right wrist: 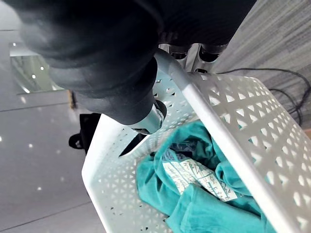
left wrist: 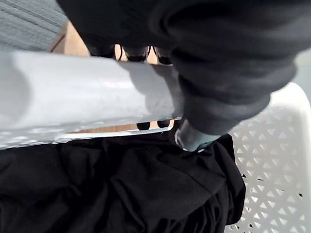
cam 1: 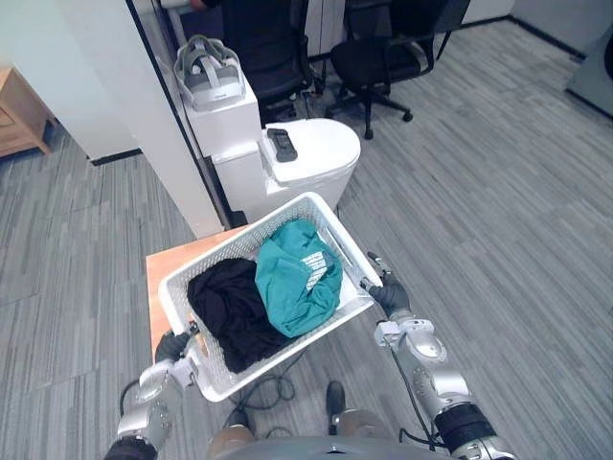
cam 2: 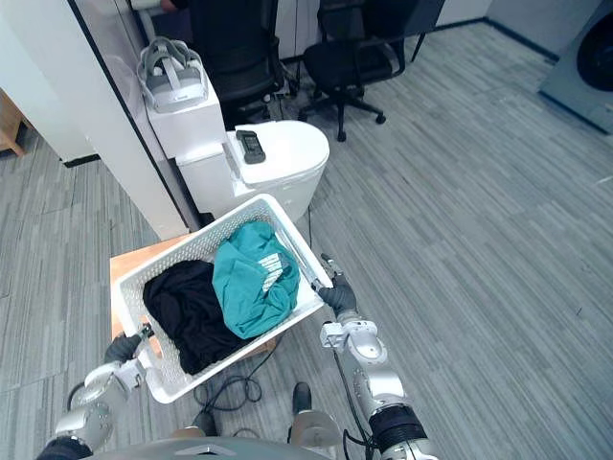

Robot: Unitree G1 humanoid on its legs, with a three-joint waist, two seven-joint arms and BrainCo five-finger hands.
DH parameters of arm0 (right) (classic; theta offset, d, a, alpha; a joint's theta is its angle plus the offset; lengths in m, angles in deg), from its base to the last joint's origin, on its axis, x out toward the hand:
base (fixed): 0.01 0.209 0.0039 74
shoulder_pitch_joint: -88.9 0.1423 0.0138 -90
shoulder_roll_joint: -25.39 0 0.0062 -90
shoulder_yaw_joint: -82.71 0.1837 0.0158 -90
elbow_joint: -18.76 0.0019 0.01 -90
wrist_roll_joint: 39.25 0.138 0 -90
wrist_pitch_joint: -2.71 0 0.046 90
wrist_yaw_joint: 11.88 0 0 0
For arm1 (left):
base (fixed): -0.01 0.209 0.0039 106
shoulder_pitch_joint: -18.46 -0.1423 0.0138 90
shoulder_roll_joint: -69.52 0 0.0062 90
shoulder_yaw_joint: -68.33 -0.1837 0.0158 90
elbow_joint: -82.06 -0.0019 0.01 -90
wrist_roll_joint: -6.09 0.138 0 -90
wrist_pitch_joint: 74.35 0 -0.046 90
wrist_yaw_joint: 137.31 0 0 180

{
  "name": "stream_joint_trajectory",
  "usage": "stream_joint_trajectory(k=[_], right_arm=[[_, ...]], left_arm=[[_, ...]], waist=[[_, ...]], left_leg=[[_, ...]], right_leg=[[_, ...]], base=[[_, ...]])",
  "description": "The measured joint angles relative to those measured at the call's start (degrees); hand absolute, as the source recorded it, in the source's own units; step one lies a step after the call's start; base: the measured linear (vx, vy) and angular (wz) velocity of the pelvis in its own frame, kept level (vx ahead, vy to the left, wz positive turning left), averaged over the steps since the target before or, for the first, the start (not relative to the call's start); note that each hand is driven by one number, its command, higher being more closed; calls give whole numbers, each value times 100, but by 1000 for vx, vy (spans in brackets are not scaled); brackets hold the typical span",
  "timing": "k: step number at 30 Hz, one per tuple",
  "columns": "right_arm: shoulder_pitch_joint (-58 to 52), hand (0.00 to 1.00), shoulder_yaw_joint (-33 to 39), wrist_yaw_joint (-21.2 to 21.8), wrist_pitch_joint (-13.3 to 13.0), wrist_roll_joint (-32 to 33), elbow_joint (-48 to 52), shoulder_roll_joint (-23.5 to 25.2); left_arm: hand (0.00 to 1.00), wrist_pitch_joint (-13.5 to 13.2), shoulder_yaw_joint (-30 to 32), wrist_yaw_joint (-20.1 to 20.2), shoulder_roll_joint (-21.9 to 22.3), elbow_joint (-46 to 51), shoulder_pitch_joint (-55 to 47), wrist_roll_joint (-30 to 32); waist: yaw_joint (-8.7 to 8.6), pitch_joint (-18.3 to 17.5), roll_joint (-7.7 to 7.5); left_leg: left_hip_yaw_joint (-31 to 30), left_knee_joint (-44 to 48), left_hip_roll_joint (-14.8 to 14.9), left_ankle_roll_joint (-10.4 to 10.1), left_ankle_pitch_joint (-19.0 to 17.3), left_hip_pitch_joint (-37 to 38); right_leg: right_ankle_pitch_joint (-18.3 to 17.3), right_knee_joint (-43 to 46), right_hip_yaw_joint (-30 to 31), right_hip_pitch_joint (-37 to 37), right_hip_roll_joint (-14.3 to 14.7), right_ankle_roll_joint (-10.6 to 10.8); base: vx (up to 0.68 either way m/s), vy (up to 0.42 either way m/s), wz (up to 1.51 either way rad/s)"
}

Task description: Pick up the laundry basket with both hands and put the clothes into the washing machine.

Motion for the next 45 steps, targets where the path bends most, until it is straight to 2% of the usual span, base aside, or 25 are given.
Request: stream_joint_trajectory(k=[3,4,5,7,8,10,12,14,20,23,24,25,26,27,28,29,31,34,35,36,37,38,40,42,45], right_arm=[[-4,100,130,12,-1,-3,-34,56],[3,100,149,40,-2,-3,-38,77],[-22,100,222,95,0,-5,-45,83],[-101,100,245,126,-3,-3,-45,88],[-147,100,264,151,-9,1,-42,91],[-169,100,288,153,-11,7,-46,171],[-175,100,296,161,-59,8,-40,353],[-184,100,306,173,-57,8,-60,407],[-216,100,321,171,-55,7,-59,422],[-344,100,319,170,-50,2,-54,459],[-430,100,335,169,-48,-1,-49,472],[-462,100,347,161,-31,-3,-50,471],[-454,100,337,144,22,-4,-47,477],[-451,100,325,144,35,-4,-50,494],[-466,100,328,140,47,-2,-57,505],[-476,100,354,138,47,-1,-67,505],[-438,100,448,139,29,-3,-81,518],[-160,100,448,123,16,-25,-361,526],[-9,100,433,109,27,-32,-418,514],[193,100,425,105,29,-81,-486,424],[265,100,430,91,37,-140,-490,410],[308,100,433,79,28,-179,-455,409],[290,100,475,70,18,-177,-447,385],[212,100,472,-26,33,-172,-256,370],[38,100,551,-88,-37,-145,27,276]], left_arm=[[100,2,7,84,90,-1,-101,0],[100,10,23,106,148,6,-175,1],[100,38,22,112,244,10,-246,2],[100,51,24,162,297,48,-406,3],[100,53,29,182,300,147,-478,5],[100,54,84,191,304,216,-459,11],[100,55,302,191,232,345,-487,21],[100,59,299,191,196,372,-455,34],[100,68,272,191,193,411,-513,277],[100,130,283,191,141,435,-524,475],[100,146,303,194,150,446,-523,599],[100,166,333,197,159,447,-523,669],[100,198,345,205,174,461,-505,766],[100,201,359,210,185,463,-500,770],[100,214,429,209,224,460,-475,771],[100,218,432,209,234,461,-453,772],[100,220,409,212,253,468,-427,785],[100,221,481,205,259,548,-436,806],[100,222,515,203,267,572,-429,808],[100,222,568,203,411,583,-429,807],[100,221,574,203,452,595,-421,807],[100,221,555,205,439,628,-371,808],[100,223,493,202,416,623,-267,813],[100,223,442,193,417,615,-255,854],[100,224,310,193,408,598,-35,861]], waist=[[-3,-16,37],[44,-19,56],[173,-24,107],[206,-70,156],[171,-122,227],[102,-171,279],[1,-289,70],[-14,-270,-23],[5,-255,-210],[7,-122,-442],[-13,-67,-576],[-38,-64,-582],[-46,-23,-443],[-53,11,-444],[-113,4,-497],[-150,8,-464],[-142,-27,-544],[-14,-121,-677],[-6,-132,-555],[47,-135,-309],[64,-136,-233],[38,-153,-230],[45,-116,-329],[38,-139,-330],[1,-135,-337]], left_leg=[[-197,477,112,162,88,-306],[-352,877,119,47,-156,-371],[-513,2405,92,-82,-617,-634],[-571,3529,-110,-165,-773,-495],[-611,3562,-202,-180,-780,-288],[-717,2947,-283,-253,-1002,-47],[-976,1546,-616,-271,-1207,293],[-984,1094,-736,-308,-1317,447],[-774,846,-1101,-53,-1600,462],[-386,707,-1322,19,-1629,684],[-206,706,-1378,67,-1595,752],[-146,658,-1374,135,-1507,770],[237,480,-1209,397,-1046,820],[610,433,-1136,433,-809,826],[1042,386,-996,375,-510,838],[1122,263,-949,336,-459,888],[1475,297,-818,311,-323,909],[1932,684,-630,278,-381,754],[1922,712,-573,177,-444,656],[1933,381,-481,103,-387,713],[1996,201,-398,35,-271,751],[2273,42,-271,-87,-68,768],[2497,40,-197,-148,-35,909],[2585,67,67,-172,-51,1045],[2584,589,476,-275,-141,958]], right_leg=[[-44,84,-162,-17,99,-156],[-59,208,-256,-63,56,-310],[-85,384,-217,-99,50,-366],[-68,409,-85,-44,61,-384],[-29,380,-52,-59,113,-380],[83,313,-30,-151,182,-356],[336,21,236,-394,114,-234],[520,-49,283,-470,31,-172],[784,-65,690,-683,-213,186],[886,17,1026,-759,-286,331],[661,96,1023,-838,-294,388],[355,131,956,-878,-292,495],[-137,440,405,-1017,-372,436],[-264,906,-29,-1221,-507,136],[-507,2034,-673,-1446,-783,-440],[-746,2765,-928,-1460,-905,-586],[-1291,3792,-1032,-1139,-1255,-575],[-1356,3518,-1161,-805,-1718,-474],[-1301,3173,-1364,-771,-1452,-551],[-1004,2590,-1222,-801,-1052,-606],[-813,2270,-1132,-792,-847,-628],[-813,1759,-1105,-689,-671,-493],[-788,1711,-1459,-640,-713,-368],[-514,1235,-1160,-493,-231,-395],[-503,1068,-871,-476,167,-463]], base=[[-63,-72,32],[-129,1,-6],[-134,25,-23],[-133,59,-31],[-140,89,-15],[-156,100,-3],[-162,92,6],[-188,118,8],[-223,102,-15],[-187,51,-62],[-227,48,-79],[-192,13,-97],[-164,-2,-91],[-198,-32,-109],[-152,-42,-79],[-92,-67,-72],[-20,-105,-66],[-38,-153,-100],[-94,-178,-164],[-83,-148,-149],[-59,-128,-154],[-68,-167,-112],[-74,-175,-90],[-34,-156,-91],[9,-142,-65]])
